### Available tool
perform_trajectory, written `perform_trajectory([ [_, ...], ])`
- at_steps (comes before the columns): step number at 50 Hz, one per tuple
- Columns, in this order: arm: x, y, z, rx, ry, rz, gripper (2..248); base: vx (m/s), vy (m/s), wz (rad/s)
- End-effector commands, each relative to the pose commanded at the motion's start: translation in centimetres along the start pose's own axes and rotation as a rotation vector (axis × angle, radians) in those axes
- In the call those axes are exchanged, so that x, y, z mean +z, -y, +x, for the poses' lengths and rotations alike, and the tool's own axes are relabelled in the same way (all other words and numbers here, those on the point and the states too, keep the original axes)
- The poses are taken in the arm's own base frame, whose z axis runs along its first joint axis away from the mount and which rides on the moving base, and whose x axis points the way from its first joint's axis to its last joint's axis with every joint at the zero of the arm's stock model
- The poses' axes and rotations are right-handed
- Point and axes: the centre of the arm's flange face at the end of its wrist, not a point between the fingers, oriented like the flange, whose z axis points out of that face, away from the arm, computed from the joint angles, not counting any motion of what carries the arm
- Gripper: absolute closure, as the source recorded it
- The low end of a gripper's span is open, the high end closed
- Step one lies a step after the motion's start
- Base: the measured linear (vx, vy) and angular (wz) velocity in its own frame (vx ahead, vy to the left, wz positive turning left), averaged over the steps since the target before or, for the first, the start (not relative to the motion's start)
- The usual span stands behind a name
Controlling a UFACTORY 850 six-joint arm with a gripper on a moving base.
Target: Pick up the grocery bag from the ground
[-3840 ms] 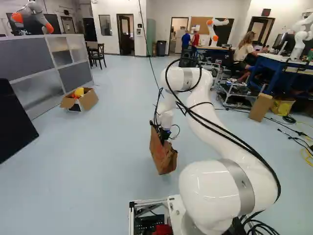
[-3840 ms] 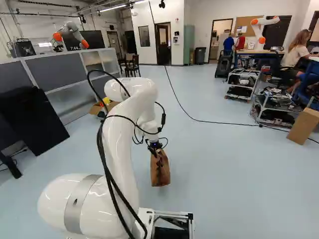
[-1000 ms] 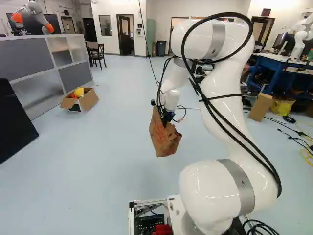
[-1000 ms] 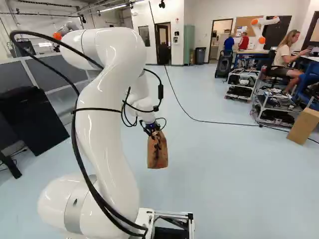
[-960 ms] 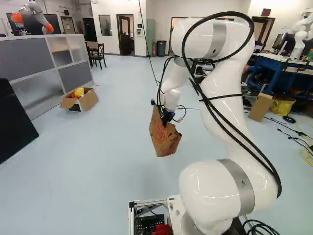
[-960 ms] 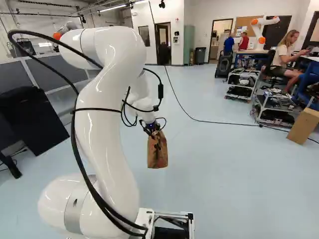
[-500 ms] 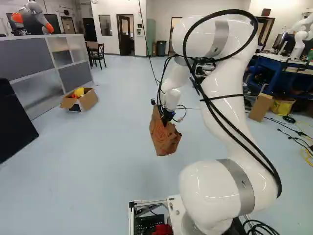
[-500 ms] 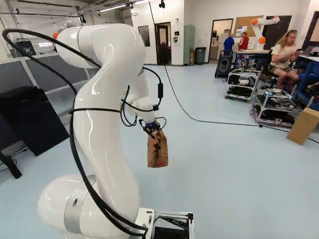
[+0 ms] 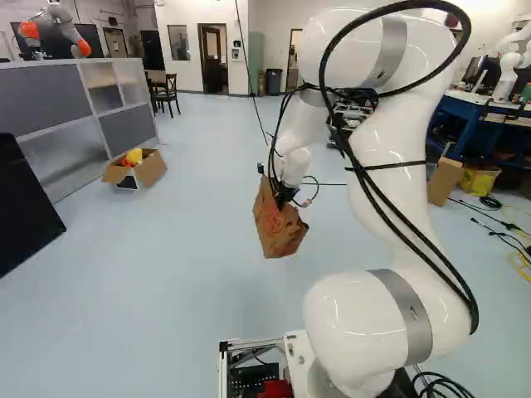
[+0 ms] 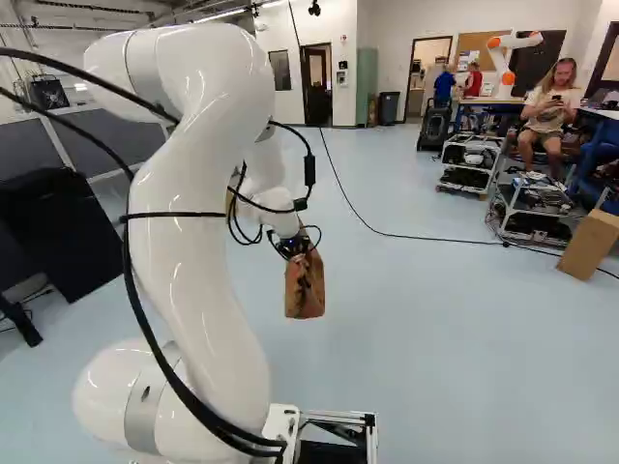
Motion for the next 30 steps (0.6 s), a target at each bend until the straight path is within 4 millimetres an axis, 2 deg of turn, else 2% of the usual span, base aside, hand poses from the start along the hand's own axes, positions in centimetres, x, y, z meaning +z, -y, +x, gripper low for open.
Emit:
perform_trajectory([
  [30, -6.3, 1.0, -3.2, 0.08, -0.209, -0.055, 228, 0.0, 0.0, 0.0],
])
